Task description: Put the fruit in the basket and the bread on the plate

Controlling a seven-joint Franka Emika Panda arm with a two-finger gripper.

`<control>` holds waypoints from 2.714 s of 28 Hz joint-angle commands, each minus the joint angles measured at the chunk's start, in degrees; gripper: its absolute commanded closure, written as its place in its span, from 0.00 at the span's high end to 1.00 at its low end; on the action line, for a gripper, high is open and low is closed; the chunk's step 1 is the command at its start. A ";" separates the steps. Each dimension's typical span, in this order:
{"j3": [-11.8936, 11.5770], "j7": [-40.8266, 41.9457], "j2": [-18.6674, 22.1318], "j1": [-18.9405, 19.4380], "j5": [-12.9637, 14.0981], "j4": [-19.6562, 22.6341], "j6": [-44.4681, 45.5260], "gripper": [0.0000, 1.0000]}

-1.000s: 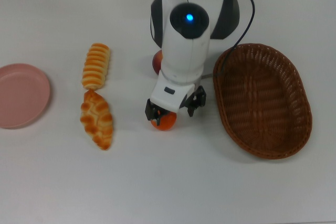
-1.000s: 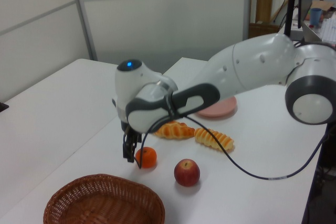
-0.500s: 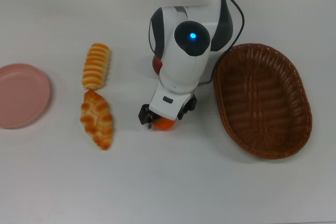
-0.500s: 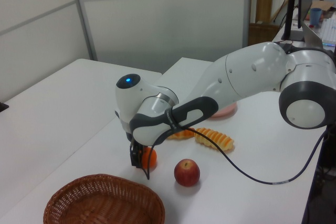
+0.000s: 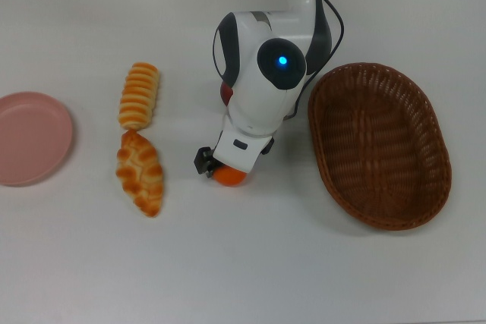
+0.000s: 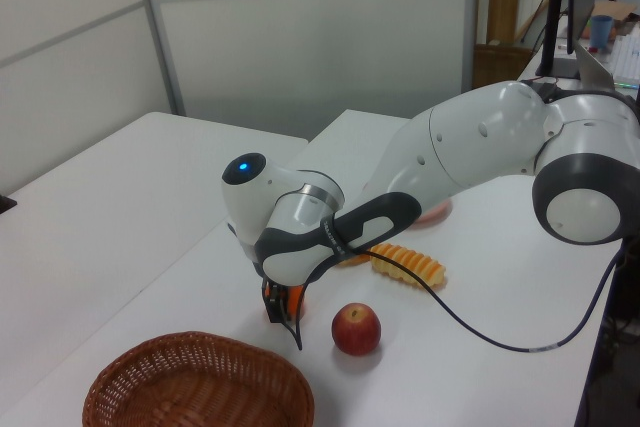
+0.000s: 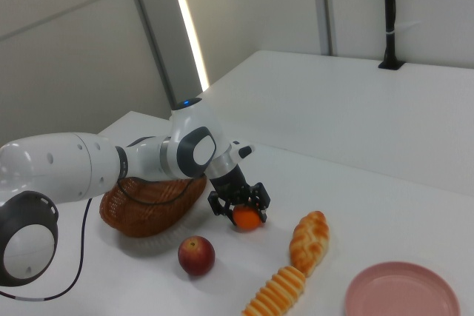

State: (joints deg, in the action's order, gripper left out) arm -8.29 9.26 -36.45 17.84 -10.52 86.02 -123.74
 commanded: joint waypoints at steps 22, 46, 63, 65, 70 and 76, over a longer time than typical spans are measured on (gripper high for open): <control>15.15 -22.95 8.50 7.29 -2.92 -2.18 0.70 0.19; 14.18 -28.95 10.25 -8.68 -3.99 -2.18 4.04 1.00; 11.90 -16.65 5.08 -23.29 -5.48 -0.07 6.59 1.00; 11.37 -16.65 3.67 -23.55 -7.05 -0.33 6.24 1.00; 11.19 -16.65 2.08 -23.55 -10.66 -0.24 6.06 1.00; 11.19 -16.56 1.99 -23.46 -10.67 -0.33 6.06 1.00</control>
State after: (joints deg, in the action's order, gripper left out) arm 3.56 -8.22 -34.82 -6.16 -20.12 85.58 -117.79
